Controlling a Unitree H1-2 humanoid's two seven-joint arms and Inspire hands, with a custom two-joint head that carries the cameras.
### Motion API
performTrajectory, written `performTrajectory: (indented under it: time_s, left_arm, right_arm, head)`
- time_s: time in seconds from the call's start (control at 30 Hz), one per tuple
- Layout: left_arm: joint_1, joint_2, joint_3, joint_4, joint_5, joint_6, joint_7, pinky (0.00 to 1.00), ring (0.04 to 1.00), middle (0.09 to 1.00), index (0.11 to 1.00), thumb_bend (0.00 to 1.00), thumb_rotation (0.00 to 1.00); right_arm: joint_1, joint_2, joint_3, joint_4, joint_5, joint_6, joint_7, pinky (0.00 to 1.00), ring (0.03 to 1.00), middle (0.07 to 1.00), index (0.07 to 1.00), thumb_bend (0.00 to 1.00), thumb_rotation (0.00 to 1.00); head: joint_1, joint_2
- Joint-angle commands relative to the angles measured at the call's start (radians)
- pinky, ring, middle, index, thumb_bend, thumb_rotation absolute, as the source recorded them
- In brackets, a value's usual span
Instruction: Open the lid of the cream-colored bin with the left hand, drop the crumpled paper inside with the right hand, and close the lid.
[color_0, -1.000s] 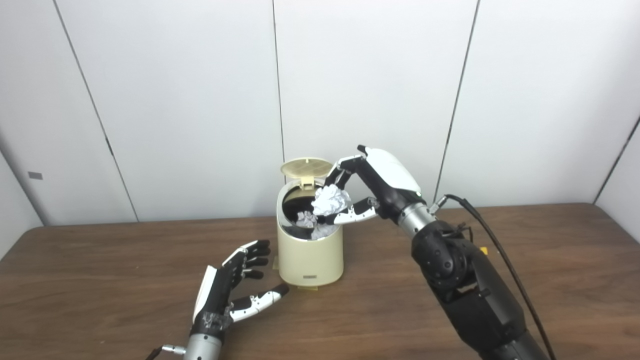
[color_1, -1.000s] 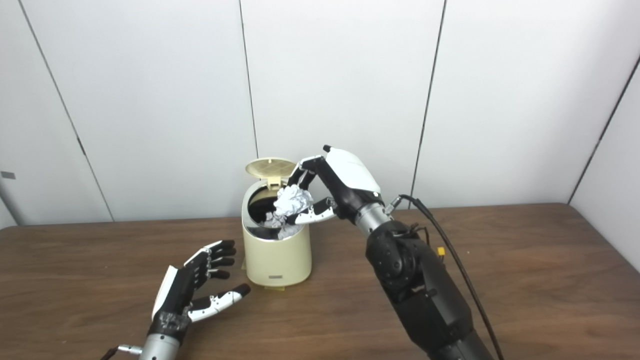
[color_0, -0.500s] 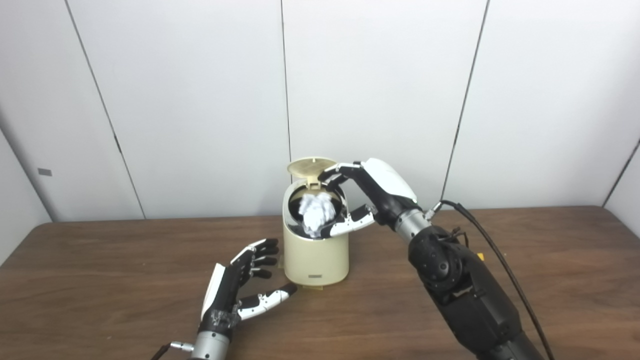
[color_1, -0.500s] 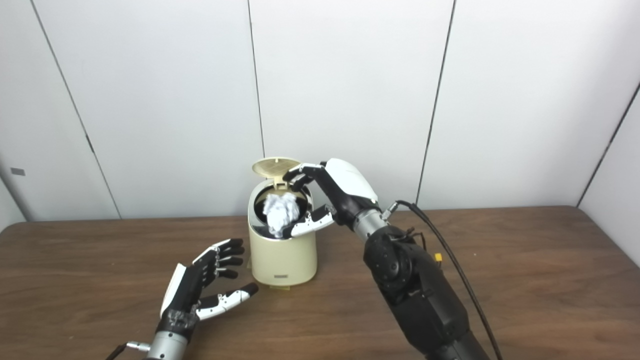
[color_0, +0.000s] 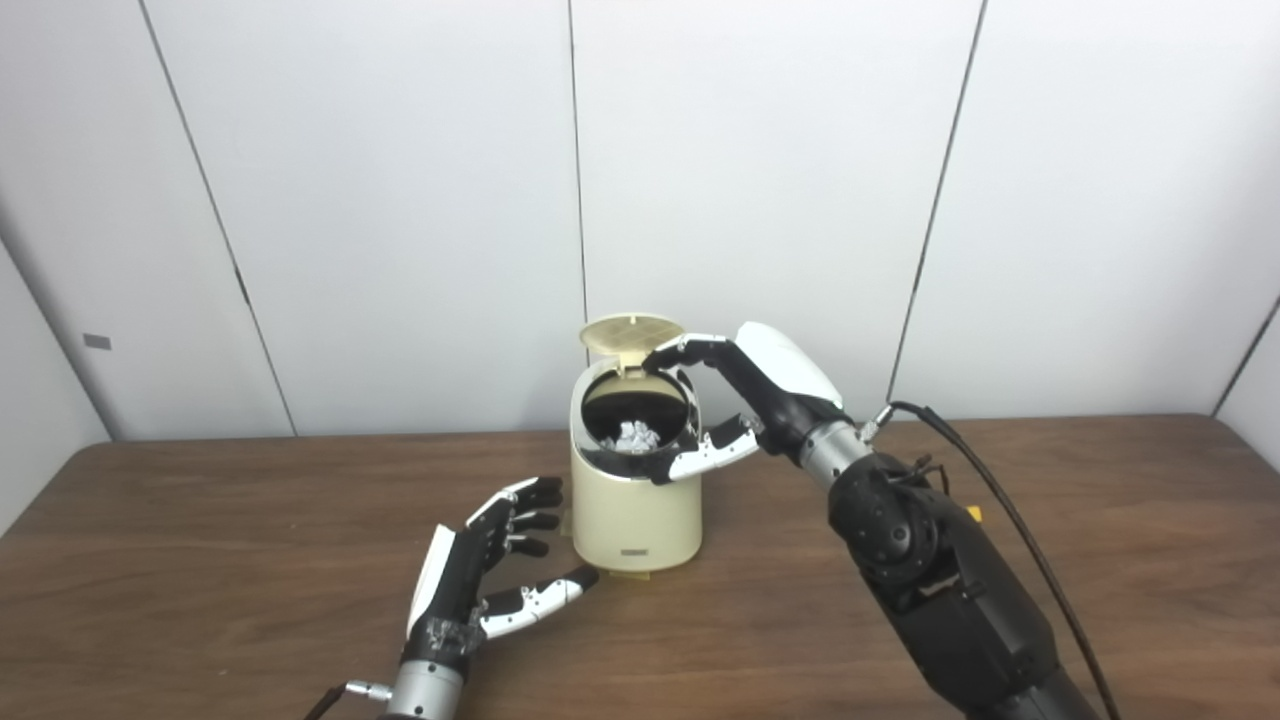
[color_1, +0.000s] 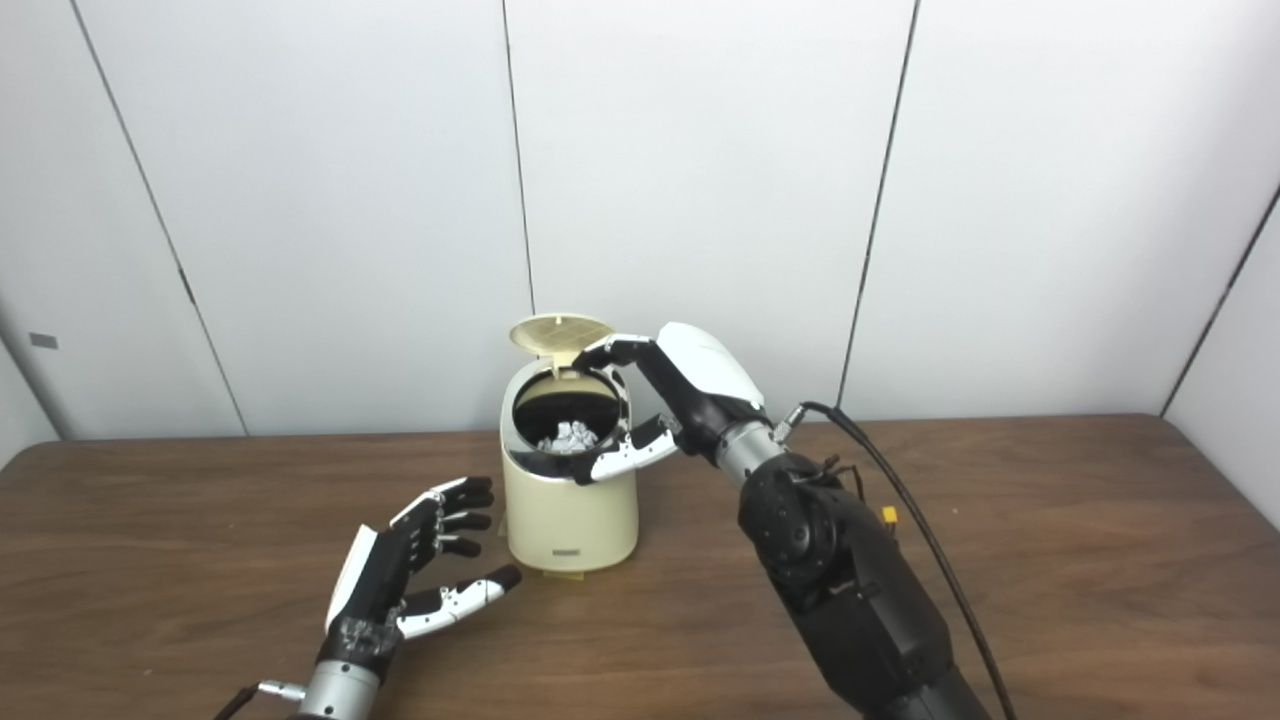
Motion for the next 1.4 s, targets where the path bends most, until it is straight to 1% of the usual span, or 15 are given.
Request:
performTrajectory:
  time_s: [0.0,0.07,0.1,0.27,0.37,0.43,0.57,0.7,0.8,0.87,0.97,1.1,1.2,1.3,1.37]
  left_arm:
    - [0.019,-0.013,-0.008,0.016,0.007,-0.024,0.008,0.63,0.74,0.792,0.819,0.71,0.1]
    - [0.019,-0.012,-0.007,0.012,0.011,-0.022,0.011,0.63,0.738,0.791,0.818,0.71,0.1]
    - [0.019,-0.011,-0.006,0.01,0.013,-0.022,0.013,0.65,0.74,0.79,0.816,0.71,0.1]
    - [0.018,-0.007,0.006,0.004,-0.005,-0.017,0.007,0.65,0.752,0.789,0.813,0.71,0.11]
    - [0.017,-0.009,0.014,-0.005,-0.012,-0.011,0.009,0.61,0.738,0.787,0.81,0.72,0.1]
    - [0.015,-0.009,0.017,-0.012,-0.006,-0.004,0.013,0.59,0.728,0.782,0.807,0.72,0.09]
    - [0.009,-0.005,0.021,-0.014,0.0,-0.002,0.014,0.6,0.73,0.774,0.807,0.72,0.11]
    - [-0.002,0.001,0.021,-0.018,0.006,-0.005,0.012,0.61,0.735,0.78,0.814,0.72,0.13]
    - [-0.023,0.01,0.025,-0.038,0.013,0.004,0.01,0.61,0.731,0.783,0.827,0.73,0.17]
    - [-0.039,0.018,0.027,-0.054,0.017,0.011,0.006,0.63,0.753,0.803,0.838,0.74,0.2]
    - [-0.083,0.033,0.038,-0.071,0.025,0.016,0.009,0.68,0.791,0.834,0.857,0.75,0.24]
    - [-0.143,0.052,0.048,-0.104,0.038,0.064,0.004,0.73,0.83,0.868,0.887,0.77,0.3]
    - [-0.2,0.064,0.058,-0.12,0.025,0.098,-0.007,0.7,0.855,0.889,0.904,0.78,0.31]
    - [-0.259,0.076,0.064,-0.127,0.007,0.124,-0.029,0.69,0.884,0.91,0.922,0.79,0.27]
    - [-0.303,0.09,0.059,-0.129,0.02,0.143,-0.038,0.69,0.897,0.923,0.931,0.82,0.29]
  right_arm:
    - [-0.034,-0.024,-0.017,-0.043,0.007,-0.017,-0.014,0.81,0.81,0.77,0.697,0.88,0.23]
    - [-0.018,-0.035,-0.029,-0.071,0.009,-0.028,-0.023,0.77,0.791,0.754,0.685,0.89,0.23]
    - [-0.01,-0.04,-0.035,-0.084,0.012,-0.034,-0.028,0.74,0.775,0.746,0.679,0.89,0.22]
    - [0.061,-0.059,-0.091,-0.17,0.046,-0.038,-0.051,0.62,0.731,0.739,0.69,0.9,0.19]
    - [0.106,-0.071,-0.127,-0.2,0.089,-0.06,-0.06,0.63,0.727,0.738,0.716,0.89,0.15]
    - [0.137,-0.073,-0.15,-0.221,0.115,-0.049,-0.055,0.64,0.737,0.761,0.751,0.89,0.14]
    - [0.19,-0.089,-0.177,-0.247,0.146,-0.024,-0.035,0.65,0.777,0.819,0.822,0.89,0.14]
    - [0.226,-0.1,-0.182,-0.236,0.142,-0.024,-0.037,0.63,0.758,0.803,0.819,0.91,0.15]
    - [0.254,-0.105,-0.179,-0.235,0.143,-0.012,-0.033,0.63,0.754,0.801,0.825,0.9,0.15]
    - [0.266,-0.11,-0.175,-0.23,0.147,-0.018,-0.034,0.63,0.757,0.802,0.828,0.9,0.14]
    - [0.289,-0.111,-0.174,-0.224,0.148,-0.016,-0.034,0.65,0.76,0.809,0.829,0.9,0.15]
    - [0.307,-0.114,-0.169,-0.208,0.146,-0.033,-0.04,0.64,0.756,0.812,0.829,0.9,0.19]
    - [0.318,-0.112,-0.163,-0.2,0.137,-0.03,-0.044,0.64,0.768,0.821,0.832,0.88,0.18]
    - [0.324,-0.11,-0.158,-0.187,0.129,-0.039,-0.056,0.64,0.766,0.817,0.826,0.89,0.17]
    - [0.328,-0.109,-0.155,-0.174,0.127,-0.051,-0.065,0.64,0.768,0.818,0.824,0.89,0.19]
  head:
    - [0.001,0.001]
    - [0.006,0.0]
    - [0.008,0.0]
    - [0.011,-0.002]
    - [0.016,-0.002]
    - [0.017,-0.002]
    - [0.019,-0.005]
    - [0.025,-0.006]
    - [0.03,-0.007]
    - [0.032,-0.008]
    - [0.041,-0.012]
    - [0.044,-0.016]
    - [0.049,-0.019]
    - [0.05,-0.02]
    - [0.048,-0.021]
